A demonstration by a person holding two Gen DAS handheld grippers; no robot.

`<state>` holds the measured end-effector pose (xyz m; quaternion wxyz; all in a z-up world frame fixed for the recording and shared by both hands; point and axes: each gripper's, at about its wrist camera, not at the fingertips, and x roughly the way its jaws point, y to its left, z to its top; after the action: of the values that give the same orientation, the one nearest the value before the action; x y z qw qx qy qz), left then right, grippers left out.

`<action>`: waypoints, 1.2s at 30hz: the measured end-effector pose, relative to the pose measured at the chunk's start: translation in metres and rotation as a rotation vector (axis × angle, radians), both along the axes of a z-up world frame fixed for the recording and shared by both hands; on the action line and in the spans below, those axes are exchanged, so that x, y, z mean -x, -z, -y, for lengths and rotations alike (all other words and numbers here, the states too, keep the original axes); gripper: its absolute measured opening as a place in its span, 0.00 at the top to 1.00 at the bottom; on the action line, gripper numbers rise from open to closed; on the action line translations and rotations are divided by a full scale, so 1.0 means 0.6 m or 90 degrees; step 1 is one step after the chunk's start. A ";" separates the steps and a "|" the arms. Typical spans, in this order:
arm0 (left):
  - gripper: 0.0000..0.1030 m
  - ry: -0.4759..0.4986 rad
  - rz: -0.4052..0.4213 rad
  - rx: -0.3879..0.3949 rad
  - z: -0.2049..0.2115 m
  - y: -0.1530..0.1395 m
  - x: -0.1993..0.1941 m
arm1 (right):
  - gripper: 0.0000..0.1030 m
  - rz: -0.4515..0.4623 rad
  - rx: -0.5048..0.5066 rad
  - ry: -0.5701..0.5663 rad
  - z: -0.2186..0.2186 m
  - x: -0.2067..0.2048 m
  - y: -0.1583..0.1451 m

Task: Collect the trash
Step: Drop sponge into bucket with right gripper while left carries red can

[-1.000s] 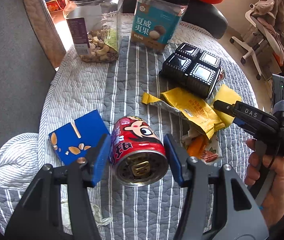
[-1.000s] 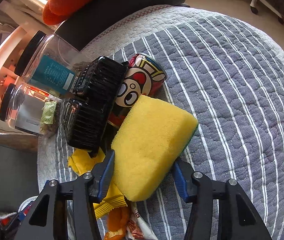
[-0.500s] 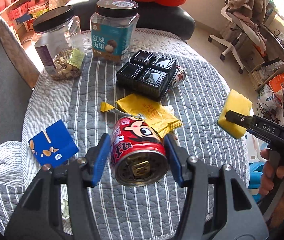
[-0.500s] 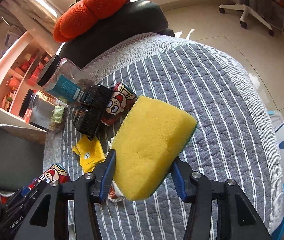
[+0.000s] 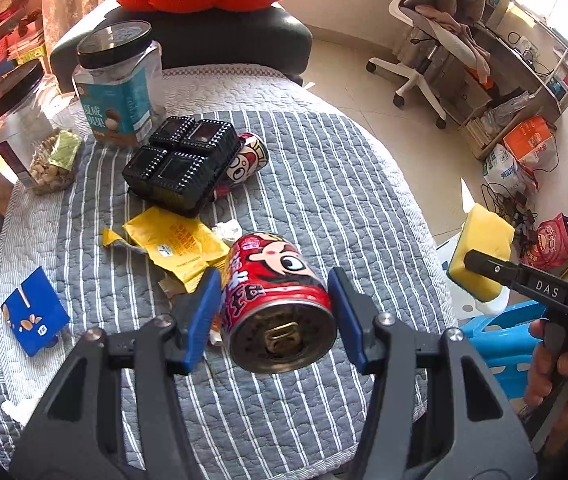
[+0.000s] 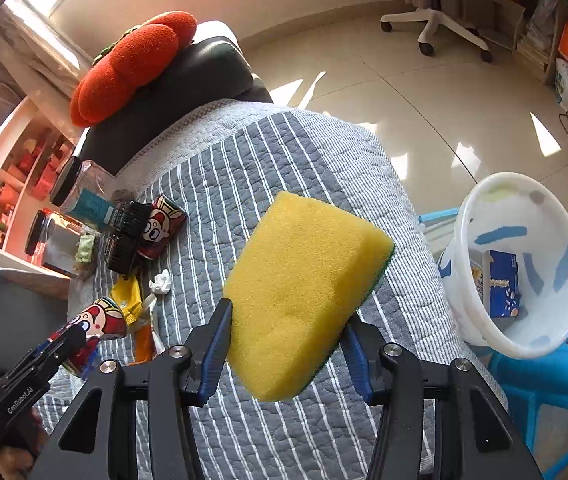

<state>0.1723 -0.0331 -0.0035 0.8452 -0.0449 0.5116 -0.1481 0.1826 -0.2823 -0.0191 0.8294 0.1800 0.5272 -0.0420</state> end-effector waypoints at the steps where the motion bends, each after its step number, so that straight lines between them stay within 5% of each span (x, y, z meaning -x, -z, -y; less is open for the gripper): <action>1: 0.45 0.007 0.001 0.002 0.013 -0.001 -0.001 | 0.49 -0.001 0.002 0.008 0.012 0.005 -0.001; 22: 0.45 0.120 -0.001 0.017 0.237 0.011 0.010 | 0.49 -0.061 0.034 0.180 0.297 0.099 0.025; 30: 0.45 0.163 0.014 0.048 0.316 0.006 0.012 | 0.48 -0.075 0.027 0.195 0.345 0.120 0.040; 36: 0.45 0.213 0.017 0.073 0.392 0.013 0.016 | 0.38 -0.097 0.006 0.198 0.354 0.137 0.046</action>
<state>0.1624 -0.2684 -0.0113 0.8116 -0.0054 0.4911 -0.3164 0.1007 -0.4948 -0.0465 0.7713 0.2521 0.5541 -0.1857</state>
